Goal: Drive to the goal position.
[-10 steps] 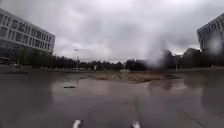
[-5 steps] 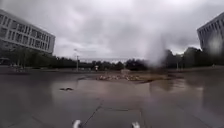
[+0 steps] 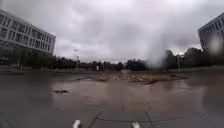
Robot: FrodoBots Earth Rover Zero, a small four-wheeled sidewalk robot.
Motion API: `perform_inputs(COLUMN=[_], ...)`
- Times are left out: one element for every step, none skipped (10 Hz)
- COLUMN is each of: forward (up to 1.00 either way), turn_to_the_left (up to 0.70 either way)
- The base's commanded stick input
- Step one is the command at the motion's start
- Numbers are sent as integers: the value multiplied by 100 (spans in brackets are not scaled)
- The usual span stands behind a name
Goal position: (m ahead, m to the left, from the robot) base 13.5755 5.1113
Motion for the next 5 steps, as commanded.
perform_inputs(forward=[70,70,70,70,70], turn_to_the_left=[0,0,0,0,0])
